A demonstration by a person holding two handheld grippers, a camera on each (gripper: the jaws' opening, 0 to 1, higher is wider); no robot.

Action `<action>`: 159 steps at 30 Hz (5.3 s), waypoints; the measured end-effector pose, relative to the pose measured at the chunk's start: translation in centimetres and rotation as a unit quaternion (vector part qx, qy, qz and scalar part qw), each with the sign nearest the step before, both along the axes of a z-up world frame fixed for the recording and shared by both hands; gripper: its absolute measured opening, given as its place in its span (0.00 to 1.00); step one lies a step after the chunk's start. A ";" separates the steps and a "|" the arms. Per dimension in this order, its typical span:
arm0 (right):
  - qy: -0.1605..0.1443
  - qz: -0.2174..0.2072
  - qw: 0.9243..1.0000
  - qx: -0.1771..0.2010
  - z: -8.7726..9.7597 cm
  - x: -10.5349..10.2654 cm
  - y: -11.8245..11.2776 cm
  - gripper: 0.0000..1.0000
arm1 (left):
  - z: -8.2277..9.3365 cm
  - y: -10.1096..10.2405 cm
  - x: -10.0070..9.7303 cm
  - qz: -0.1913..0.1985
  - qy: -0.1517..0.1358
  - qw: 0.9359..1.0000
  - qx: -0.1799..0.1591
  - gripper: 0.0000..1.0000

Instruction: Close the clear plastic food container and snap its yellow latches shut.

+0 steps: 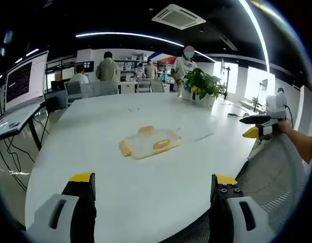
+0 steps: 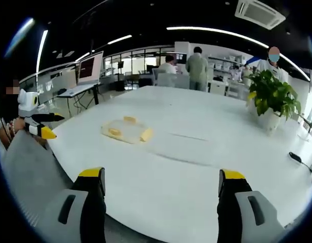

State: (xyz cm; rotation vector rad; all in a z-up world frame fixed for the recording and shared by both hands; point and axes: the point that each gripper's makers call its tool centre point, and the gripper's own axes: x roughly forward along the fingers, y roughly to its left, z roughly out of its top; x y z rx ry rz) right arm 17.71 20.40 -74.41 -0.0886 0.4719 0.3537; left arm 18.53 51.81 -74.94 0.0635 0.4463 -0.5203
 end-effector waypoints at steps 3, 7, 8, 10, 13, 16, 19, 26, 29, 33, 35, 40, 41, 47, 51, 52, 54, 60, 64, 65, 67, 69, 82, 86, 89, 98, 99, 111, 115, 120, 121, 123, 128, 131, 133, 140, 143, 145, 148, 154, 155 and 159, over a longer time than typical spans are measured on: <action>0.003 0.004 1.000 -0.001 -0.1 0.0 0.2 0.90 | 0.3 0.1 0.1 0.007 -0.004 1.000 -0.009 0.91; 0.002 0.006 1.000 -0.001 -0.1 0.0 0.2 0.90 | 0.2 0.1 0.1 0.005 -0.002 1.000 -0.007 0.91; 0.003 0.007 1.000 -0.001 -0.1 0.0 0.2 0.90 | 0.2 0.1 0.1 0.006 -0.001 1.000 -0.006 0.92; 0.002 0.007 1.000 -0.002 -0.1 0.0 0.2 0.90 | 0.3 0.2 0.2 0.009 -0.004 1.000 -0.007 0.93; 0.002 0.005 1.000 -0.001 -0.1 0.0 0.2 0.91 | 0.3 0.1 0.2 0.008 -0.005 1.000 -0.011 0.94; 0.002 0.005 1.000 -0.002 -0.1 0.0 0.1 0.91 | 0.1 0.1 0.1 0.006 0.000 1.000 -0.008 0.94; 0.003 0.006 1.000 -0.002 -0.2 0.0 0.0 0.91 | 0.1 0.0 0.1 0.005 0.001 1.000 -0.009 0.94; 0.001 0.007 1.000 -0.001 -0.1 0.1 0.0 0.91 | 0.3 0.0 0.1 0.008 -0.001 1.000 -0.019 0.94; -0.003 0.006 1.000 -0.003 0.0 0.1 -0.1 0.91 | 0.3 -0.1 0.0 0.006 0.001 1.000 -0.021 0.94; 0.000 0.004 1.000 -0.003 -0.1 0.1 -0.2 0.91 | 0.3 -0.7 -0.2 -0.007 0.004 1.000 -0.030 0.97; -0.003 0.004 1.000 0.004 0.0 0.1 -0.1 0.91 | 0.4 -0.6 -0.2 -0.006 0.003 0.999 -0.031 0.97; 0.000 0.010 1.000 0.000 -0.1 0.0 0.0 0.91 | 0.9 -0.8 -0.1 -0.005 0.000 0.998 -0.055 0.98; 0.000 0.009 1.000 0.002 -0.1 0.0 0.0 0.91 | 0.8 -0.8 -0.2 -0.005 0.001 0.999 -0.053 0.98; 0.002 0.013 1.000 0.002 -0.2 0.0 0.1 0.91 | 0.9 -0.8 -0.2 -0.009 -0.005 0.999 -0.043 0.98; 0.004 0.014 1.000 0.002 -0.3 0.0 0.0 0.91 | 0.8 -1.0 -0.3 -0.013 -0.001 0.999 -0.044 0.98; 0.005 0.015 1.000 0.002 -0.3 0.0 0.0 0.91 | 0.8 -1.0 -0.3 -0.012 -0.001 0.999 -0.043 0.98; 0.006 0.016 1.000 0.002 -0.4 -0.1 0.0 0.91 | 0.9 -1.2 -0.4 -0.017 -0.003 0.999 -0.045 0.99; 0.006 0.017 1.000 0.006 -0.4 0.0 0.0 0.91 | 0.7 -1.2 -0.4 -0.020 0.000 0.999 -0.040 0.99; 0.008 0.018 1.000 0.005 -0.4 0.0 0.0 0.91 | 0.5 -1.3 -0.5 -0.022 0.004 0.999 -0.033 0.99; 0.009 0.018 1.000 0.006 -0.4 0.0 0.1 0.91 | 0.4 -1.2 -0.5 -0.022 0.005 0.999 -0.028 0.98; 0.010 0.019 1.000 0.005 -0.5 0.0 0.1 0.91 | 0.3 -1.2 -0.5 -0.023 0.006 0.999 -0.024 0.98; 0.011 0.019 1.000 0.004 -0.5 0.0 0.1 0.91 | 0.3 -1.2 -0.5 -0.025 0.007 0.999 -0.023 0.98; 0.019 0.027 0.999 0.004 -0.7 -0.1 0.5 0.91 | 0.0 -1.4 -0.6 -0.030 0.021 0.999 -0.017 0.99; 0.012 0.022 1.000 0.011 -0.3 -0.1 0.5 0.92 | 0.1 -1.5 -0.7 -0.030 0.024 0.999 -0.025 0.99; 0.005 0.019 1.000 0.004 -0.1 -0.1 0.4 0.96 | 0.5 -1.8 -0.7 -0.035 0.023 0.998 -0.035 0.99; 0.005 0.034 0.999 -0.003 0.2 -0.1 0.8 0.96 | 1.1 -2.2 0.5 -0.068 0.002 0.998 -0.007 0.99; 0.007 0.040 0.999 -0.007 0.4 0.0 0.8 0.96 | 1.2 -2.3 0.7 -0.072 0.000 0.997 -0.006 0.99; -0.033 0.094 0.994 -0.041 4.1 5.4 1.8 0.94 | 0.9 -1.7 6.1 -0.129 -0.009 0.990 0.065 0.99; -0.027 0.125 0.990 -0.054 3.7 6.8 3.4 0.94 | 0.7 -0.9 8.2 -0.136 -0.003 0.987 0.087 0.99; -0.019 0.176 0.981 -0.074 3.2 8.4 5.5 0.93 | 0.5 -0.1 10.8 -0.147 -0.011 0.983 0.111 0.99; -0.016 0.186 0.979 -0.079 3.0 8.8 5.9 0.92 | 0.4 0.0 11.1 -0.150 -0.008 0.982 0.114 0.99; -0.014 0.197 0.977 -0.084 2.8 9.5 6.2 0.92 | 0.0 0.2 11.8 -0.159 -0.005 0.979 0.128 0.99; -0.005 0.227 0.969 -0.099 2.1 11.6 7.1 0.91 | -0.9 0.1 13.2 -0.189 0.006 0.970 0.152 0.99; 0.001 0.245 0.963 -0.109 1.6 13.0 7.7 0.90 | -1.7 -0.1 14.0 -0.208 0.013 0.964 0.167 0.99; 0.006 0.257 0.959 -0.116 1.2 13.6 8.0 0.90 | -2.1 -0.2 14.3 -0.216 0.018 0.961 0.172 0.99; 0.017 0.299 0.941 -0.158 -0.3 14.9 8.8 0.89 | -3.1 -0.7 16.0 -0.243 0.028 0.950 0.192 0.99; 0.025 0.326 0.930 -0.171 -0.8 15.2 9.4 0.89 | -3.5 -1.1 16.4 -0.264 0.035 0.944 0.196 0.99; 0.050 0.351 0.916 -0.188 -1.6 15.1 9.6 0.90 | -4.2 -1.1 16.5 -0.285 0.048 0.933 0.215 0.99; 0.064 0.391 0.892 -0.217 -2.2 15.5 10.0 0.87 | -4.6 -1.3 17.1 -0.306 0.048 0.921 0.237 0.99; 0.079 0.432 0.861 -0.259 -3.0 16.8 10.8 0.84 | -6.0 -1.2 18.0 -0.344 0.060 0.891 0.289 0.99; 0.078 0.435 0.858 -0.261 -3.1 17.0 11.0 0.84 | -6.3 -1.2 18.1 -0.351 0.063 0.886 0.298 0.99; 0.084 0.451 0.849 -0.261 -3.8 17.8 11.9 0.84 | -6.9 -1.5 18.2 -0.369 0.077 0.876 0.302 0.99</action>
